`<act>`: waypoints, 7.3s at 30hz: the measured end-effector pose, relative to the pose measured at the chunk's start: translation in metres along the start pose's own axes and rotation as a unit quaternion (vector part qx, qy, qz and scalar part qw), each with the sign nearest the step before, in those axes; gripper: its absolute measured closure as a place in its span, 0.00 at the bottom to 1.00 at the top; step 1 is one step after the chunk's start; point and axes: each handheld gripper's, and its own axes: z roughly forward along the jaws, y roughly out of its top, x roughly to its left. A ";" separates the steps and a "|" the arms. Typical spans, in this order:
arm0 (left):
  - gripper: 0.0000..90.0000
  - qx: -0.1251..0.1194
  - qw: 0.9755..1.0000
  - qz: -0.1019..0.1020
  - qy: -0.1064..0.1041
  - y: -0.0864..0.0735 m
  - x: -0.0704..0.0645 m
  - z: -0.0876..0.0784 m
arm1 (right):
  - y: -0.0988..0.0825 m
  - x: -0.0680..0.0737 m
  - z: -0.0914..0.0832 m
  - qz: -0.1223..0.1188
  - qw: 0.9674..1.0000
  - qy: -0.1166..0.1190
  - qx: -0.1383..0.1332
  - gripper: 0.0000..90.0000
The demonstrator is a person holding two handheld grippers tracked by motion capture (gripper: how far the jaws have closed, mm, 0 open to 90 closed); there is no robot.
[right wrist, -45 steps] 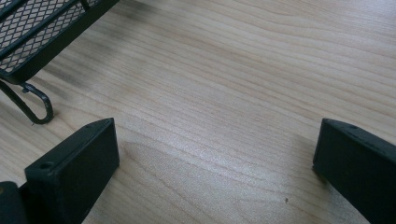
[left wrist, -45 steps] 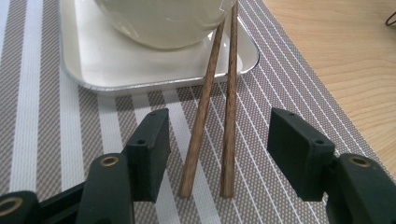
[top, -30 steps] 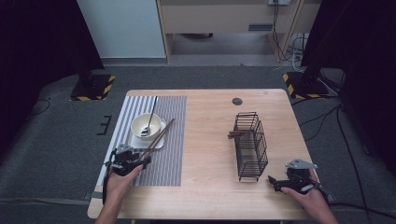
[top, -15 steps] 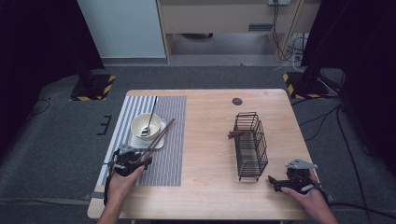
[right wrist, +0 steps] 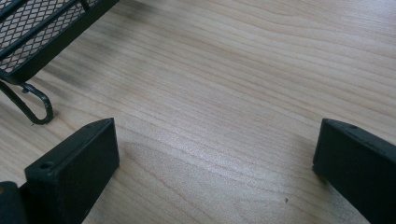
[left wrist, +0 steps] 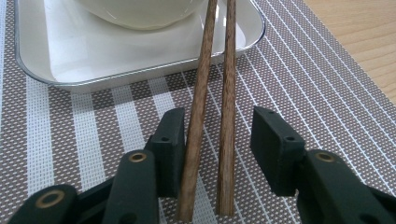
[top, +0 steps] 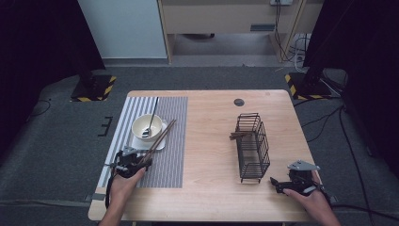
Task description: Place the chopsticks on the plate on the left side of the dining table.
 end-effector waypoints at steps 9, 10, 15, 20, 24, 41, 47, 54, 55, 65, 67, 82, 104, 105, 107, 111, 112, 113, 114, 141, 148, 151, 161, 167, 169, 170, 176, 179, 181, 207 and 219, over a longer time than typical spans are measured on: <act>0.78 -0.001 1.000 0.006 0.003 0.000 -0.001 -0.002 | 0.000 0.000 0.000 0.000 1.000 0.000 0.000 0.00; 0.80 -0.001 1.000 0.007 0.003 0.000 -0.001 -0.002 | 0.000 0.000 0.000 0.000 1.000 0.000 0.000 0.00; 0.84 0.000 1.000 0.005 0.000 0.001 0.000 -0.003 | 0.000 0.000 0.000 0.000 1.000 0.000 0.000 0.00; 0.84 0.001 1.000 0.006 -0.002 0.000 0.002 -0.003 | 0.000 0.000 0.000 0.000 1.000 0.000 0.000 0.00; 0.84 0.001 1.000 0.007 -0.001 0.000 0.002 -0.003 | 0.000 0.000 0.000 0.000 1.000 0.000 0.000 0.00; 0.67 -0.010 1.000 0.013 0.017 -0.001 0.005 -0.006 | 0.000 0.000 0.000 0.000 1.000 0.000 0.000 0.00; 0.51 -0.013 1.000 0.013 0.020 -0.003 0.005 -0.009 | 0.000 0.000 0.000 0.000 1.000 0.000 0.000 0.00; 0.47 -0.006 1.000 0.022 0.020 -0.005 0.002 -0.010 | 0.000 0.000 0.000 0.000 1.000 0.000 0.000 0.00; 0.48 -0.007 0.999 0.024 0.021 -0.005 0.002 -0.010 | 0.000 0.000 0.000 0.000 1.000 0.000 0.000 0.00; 0.53 0.001 0.999 0.029 0.022 -0.005 0.003 -0.007 | 0.000 0.000 0.000 0.000 1.000 0.000 0.000 0.00; 0.55 0.001 0.999 0.030 0.020 -0.004 0.003 -0.007 | 0.000 0.000 0.000 0.000 1.000 0.000 0.000 0.00; 0.71 0.008 0.999 0.040 0.009 -0.004 0.002 -0.006 | 0.000 0.000 0.000 0.000 1.000 0.000 0.000 0.00; 0.84 0.015 0.999 0.046 -0.005 -0.006 0.008 -0.011 | 0.000 0.000 0.000 0.000 1.000 0.000 0.000 0.00; 0.84 0.015 0.999 0.046 -0.005 -0.006 0.008 -0.011 | 0.000 0.000 0.000 0.000 1.000 0.000 0.000 0.00; 0.84 0.016 0.999 0.048 -0.004 -0.007 0.007 -0.011 | 0.000 0.000 0.000 0.000 1.000 0.000 0.000 0.00; 0.75 0.011 0.999 0.046 0.003 -0.007 0.007 -0.010 | 0.000 0.000 0.000 0.000 1.000 0.000 0.000 0.00; 0.70 0.008 0.999 0.044 0.008 -0.007 0.008 -0.010 | 0.000 0.000 0.000 0.000 1.000 0.000 0.000 0.00; 0.64 0.005 0.999 0.042 0.013 -0.007 0.008 -0.010 | 0.000 0.000 0.000 0.000 1.000 0.000 0.000 0.00; 0.60 0.004 0.999 0.041 0.016 -0.007 0.008 -0.011 | 0.000 0.000 0.000 0.000 1.000 0.000 0.000 0.00; 0.57 0.000 0.998 0.024 0.051 -0.006 0.019 -0.012 | 0.000 0.000 0.000 0.000 1.000 0.000 0.000 0.00; 0.65 0.003 0.999 0.021 0.041 -0.005 0.017 -0.011 | 0.000 0.000 0.000 0.000 1.000 0.000 0.000 0.00; 0.68 0.006 0.999 0.021 0.039 -0.005 0.018 -0.010 | 0.000 0.000 0.000 0.000 1.000 0.000 0.000 0.00; 0.73 0.008 0.999 0.013 0.041 -0.005 0.019 -0.010 | 0.000 0.000 0.000 0.000 1.000 0.000 0.000 0.00; 0.64 0.003 0.999 0.008 0.052 -0.005 0.022 -0.011 | 0.000 0.000 0.000 0.000 1.000 0.000 0.000 0.00; 0.62 -0.001 0.998 0.010 0.064 -0.005 0.023 -0.011 | 0.000 0.000 0.000 0.000 1.000 0.000 0.000 0.00; 0.60 -0.002 0.998 0.011 0.068 -0.005 0.024 -0.011 | 0.000 0.000 0.000 0.000 1.000 0.000 0.000 0.00; 0.58 -0.003 0.997 0.006 0.080 -0.004 0.027 -0.009 | 0.000 0.000 0.000 0.000 1.000 0.000 0.000 0.00; 0.55 -0.008 0.996 0.001 0.091 -0.004 0.030 -0.009 | 0.000 0.000 0.000 0.000 1.000 0.000 0.000 0.00; 0.53 -0.009 0.996 0.002 0.094 -0.004 0.031 -0.009 | 0.000 0.000 0.000 0.000 1.000 0.000 0.000 0.00; 0.37 -0.011 0.995 0.012 0.095 -0.005 0.034 -0.011 | 0.000 0.000 0.000 0.000 1.000 0.000 0.000 0.00; 0.37 -0.004 0.995 0.009 0.104 0.002 0.039 -0.007 | 0.000 0.000 0.001 -0.001 1.000 0.000 -0.001 0.00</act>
